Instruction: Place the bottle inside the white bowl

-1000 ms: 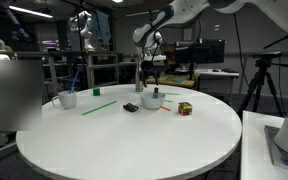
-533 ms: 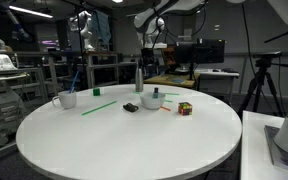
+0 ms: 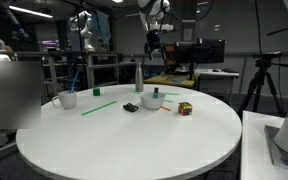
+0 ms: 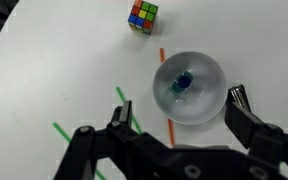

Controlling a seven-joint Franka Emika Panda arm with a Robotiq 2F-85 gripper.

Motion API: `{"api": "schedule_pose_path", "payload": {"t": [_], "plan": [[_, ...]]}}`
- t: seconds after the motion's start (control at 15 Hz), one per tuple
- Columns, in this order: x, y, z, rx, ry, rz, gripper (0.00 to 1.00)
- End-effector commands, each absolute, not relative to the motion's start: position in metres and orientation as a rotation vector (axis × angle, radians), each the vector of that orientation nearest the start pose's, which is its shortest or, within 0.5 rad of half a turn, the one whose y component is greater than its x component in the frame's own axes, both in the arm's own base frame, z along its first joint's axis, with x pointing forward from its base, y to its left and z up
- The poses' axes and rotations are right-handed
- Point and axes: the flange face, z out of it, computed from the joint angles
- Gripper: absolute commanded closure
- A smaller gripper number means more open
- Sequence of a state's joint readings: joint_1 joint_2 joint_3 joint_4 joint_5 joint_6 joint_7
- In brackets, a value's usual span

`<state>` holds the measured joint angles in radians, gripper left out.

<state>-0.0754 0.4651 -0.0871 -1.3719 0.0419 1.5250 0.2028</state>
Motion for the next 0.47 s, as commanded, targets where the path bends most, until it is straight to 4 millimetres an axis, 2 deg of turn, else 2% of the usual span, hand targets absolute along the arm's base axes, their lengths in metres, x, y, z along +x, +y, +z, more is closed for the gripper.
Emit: {"api": "schedule_pose_path", "payload": {"t": [0.0,0.27,0.33,0.4], "plan": [[0.622,-0.090,0.488,-3.042,0.571,0.440,0.00],[0.601,-0.094,0.549,-3.047,0.577,0.259,0.00],[0.622,-0.092,0.528,-3.061,0.569,0.307,0.00],[0.615,-0.092,0.542,-3.060,0.570,0.275,0.00]]}}
